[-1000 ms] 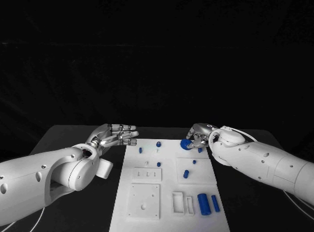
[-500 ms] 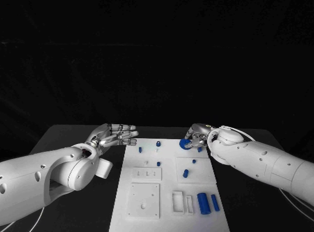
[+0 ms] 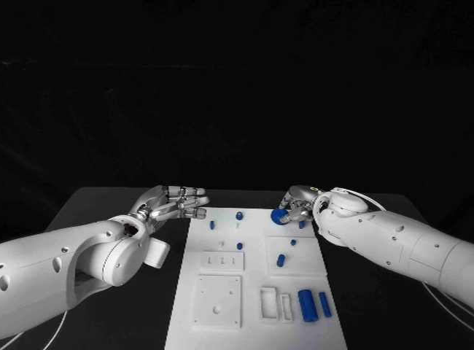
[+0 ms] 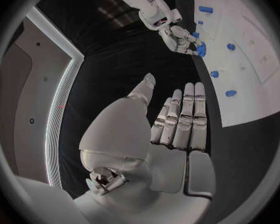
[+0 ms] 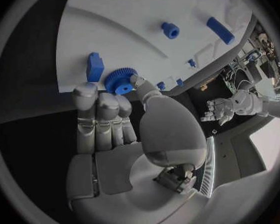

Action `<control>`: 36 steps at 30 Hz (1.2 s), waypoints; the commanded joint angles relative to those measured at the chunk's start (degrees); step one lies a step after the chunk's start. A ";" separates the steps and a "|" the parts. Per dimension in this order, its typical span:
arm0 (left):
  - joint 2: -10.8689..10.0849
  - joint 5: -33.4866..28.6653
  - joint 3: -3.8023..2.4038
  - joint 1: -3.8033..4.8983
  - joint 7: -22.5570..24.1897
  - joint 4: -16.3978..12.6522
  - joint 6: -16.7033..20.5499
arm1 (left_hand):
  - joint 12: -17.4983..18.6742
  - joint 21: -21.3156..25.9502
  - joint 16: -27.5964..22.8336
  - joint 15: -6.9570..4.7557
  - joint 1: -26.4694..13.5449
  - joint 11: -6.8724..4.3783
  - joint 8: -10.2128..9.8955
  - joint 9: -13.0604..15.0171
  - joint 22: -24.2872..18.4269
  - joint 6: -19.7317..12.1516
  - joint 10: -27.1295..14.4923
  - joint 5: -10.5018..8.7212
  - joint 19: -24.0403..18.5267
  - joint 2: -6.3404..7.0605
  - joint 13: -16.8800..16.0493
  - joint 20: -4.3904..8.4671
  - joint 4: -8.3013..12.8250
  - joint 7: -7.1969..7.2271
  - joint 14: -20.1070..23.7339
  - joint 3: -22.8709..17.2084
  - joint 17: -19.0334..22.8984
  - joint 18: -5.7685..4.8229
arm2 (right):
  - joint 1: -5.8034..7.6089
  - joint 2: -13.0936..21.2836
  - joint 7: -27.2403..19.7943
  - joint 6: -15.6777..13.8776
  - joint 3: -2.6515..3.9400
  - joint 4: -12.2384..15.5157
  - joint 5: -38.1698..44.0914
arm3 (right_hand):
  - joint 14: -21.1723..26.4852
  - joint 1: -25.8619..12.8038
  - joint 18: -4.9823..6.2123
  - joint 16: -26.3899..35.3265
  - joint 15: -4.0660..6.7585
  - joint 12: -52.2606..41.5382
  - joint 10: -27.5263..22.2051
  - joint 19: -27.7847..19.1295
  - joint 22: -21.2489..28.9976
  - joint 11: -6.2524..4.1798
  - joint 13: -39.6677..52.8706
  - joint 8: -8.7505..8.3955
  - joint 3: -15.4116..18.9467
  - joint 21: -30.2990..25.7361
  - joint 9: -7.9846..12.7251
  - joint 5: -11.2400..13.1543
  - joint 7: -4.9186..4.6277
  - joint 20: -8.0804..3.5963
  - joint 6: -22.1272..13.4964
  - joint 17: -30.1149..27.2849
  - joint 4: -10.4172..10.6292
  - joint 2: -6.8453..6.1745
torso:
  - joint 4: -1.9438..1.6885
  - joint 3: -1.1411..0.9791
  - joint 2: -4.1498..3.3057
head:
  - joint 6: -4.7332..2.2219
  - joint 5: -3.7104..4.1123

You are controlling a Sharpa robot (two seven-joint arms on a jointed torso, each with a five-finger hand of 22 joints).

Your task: Assemble the parts on the task board

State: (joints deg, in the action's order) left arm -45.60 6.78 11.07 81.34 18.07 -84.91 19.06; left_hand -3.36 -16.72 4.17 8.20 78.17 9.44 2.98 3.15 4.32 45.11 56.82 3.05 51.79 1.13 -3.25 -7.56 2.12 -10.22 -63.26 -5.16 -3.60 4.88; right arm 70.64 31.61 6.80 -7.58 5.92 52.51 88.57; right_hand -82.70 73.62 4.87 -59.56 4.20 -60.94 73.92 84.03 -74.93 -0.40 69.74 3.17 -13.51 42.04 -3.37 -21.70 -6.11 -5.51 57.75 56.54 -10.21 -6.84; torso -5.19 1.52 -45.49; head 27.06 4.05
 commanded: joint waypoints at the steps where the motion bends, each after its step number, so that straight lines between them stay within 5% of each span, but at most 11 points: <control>1: 0.01 -0.21 -0.05 0.04 0.11 -0.17 -0.78 | -0.07 -0.22 -0.28 0.07 -0.03 -0.01 0.15 -0.06 -0.08 -0.22 -0.39 0.26 -0.53 0.39 -0.08 0.01 0.11 -0.01 0.29 -0.38 -0.08 -0.58 | -0.72 0.18 1.64 4.87 -0.43 -0.20 2.44 | -0.19 -1.24 0.08 -0.63 -0.47 -0.96 0.55 2.92 -3.35 0.22 0.53 0.26 -1.93 0.70 -0.17 -0.24 -0.16 0.53 1.61 0.49 -0.65 -0.05 | 0.03 -0.06 -0.01 | -0.04 -0.04; 13: -0.10 -0.21 -0.05 0.05 -0.18 -0.37 -1.01 | -0.07 -0.21 -0.30 0.09 0.05 -0.02 0.15 -0.05 -0.08 -0.21 -0.41 0.27 -0.58 0.42 -0.08 0.00 0.20 -0.02 0.35 -0.43 -0.07 -0.60 | -0.76 0.28 2.73 2.06 -0.51 1.37 5.41 | -0.36 -2.72 -0.36 -1.72 -0.19 -3.30 1.78 3.13 -4.82 -0.20 2.18 0.37 -4.45 2.65 -0.25 -1.10 0.85 0.27 5.76 1.72 -0.65 0.30 | 0.16 0.04 -0.02 | -0.25 0.24; 18: -0.12 -0.21 -0.05 0.05 -0.24 -0.43 -1.03 | -0.07 -0.21 -0.29 0.09 0.06 -0.03 0.15 -0.05 -0.08 -0.19 -0.44 0.27 -0.60 0.39 -0.08 0.00 0.21 0.02 0.36 -0.46 -0.08 -0.60 | -0.77 0.55 3.31 -0.93 -0.53 2.95 6.15 | -0.45 -3.03 -0.50 -2.11 -0.11 -3.88 2.45 3.23 -5.09 -0.25 2.56 0.36 -3.53 3.52 -0.27 6.24 1.24 0.19 6.70 1.97 1.52 0.49 | -0.08 -0.03 -0.01 | -0.30 0.32; 25: -0.20 -0.21 -0.05 0.05 -0.26 -0.48 -0.98 | -0.07 -0.21 -0.28 0.09 0.07 -0.04 0.16 -0.05 -0.08 -0.18 -0.46 0.27 -0.62 0.37 -0.08 0.00 0.22 0.05 0.37 -0.48 -0.08 -0.60 | -0.75 1.70 5.17 -4.27 -0.53 6.25 7.48 | -0.48 -1.98 -0.58 -2.47 0.02 -4.08 2.86 3.28 -5.20 -0.30 2.78 0.36 -3.51 4.30 -0.27 8.11 1.46 0.06 7.29 2.08 4.30 -0.27 | -0.09 0.07 0.04 | -0.31 0.21; 36: -0.34 -0.21 -0.05 0.07 -0.20 -0.56 -0.74 | -0.07 -0.21 -0.28 0.09 0.07 -0.04 0.16 -0.05 -0.08 -0.18 -0.46 0.27 -0.62 0.37 -0.08 0.00 0.22 0.05 0.37 -0.48 -0.08 -0.60 | -0.63 2.81 8.76 -7.98 -0.52 15.45 12.20 | -0.42 -1.58 -0.70 -2.60 0.17 -4.08 3.19 3.32 -5.37 -0.36 2.89 0.38 -5.56 5.56 -0.29 9.00 1.63 -0.09 7.85 1.81 6.41 -1.78 | 0.07 0.11 0.03 | -0.63 0.02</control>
State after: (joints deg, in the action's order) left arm -45.98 6.75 11.07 81.35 17.56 -85.27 18.88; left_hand -3.36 -16.72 4.17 8.20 78.17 9.44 2.98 3.15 4.32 45.12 56.82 3.05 51.38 1.13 -3.25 -7.56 2.35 -10.22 -63.26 -5.38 -3.59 4.87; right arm 70.00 34.58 13.09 -13.25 5.41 66.85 96.92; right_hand -82.92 72.02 4.74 -61.91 3.99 -64.77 76.71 83.82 -74.91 -0.91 72.59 3.33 -19.04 47.32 -3.62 -13.02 -4.45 -5.31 65.00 58.43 -4.13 -7.95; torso -5.13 1.60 -45.42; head 26.49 4.13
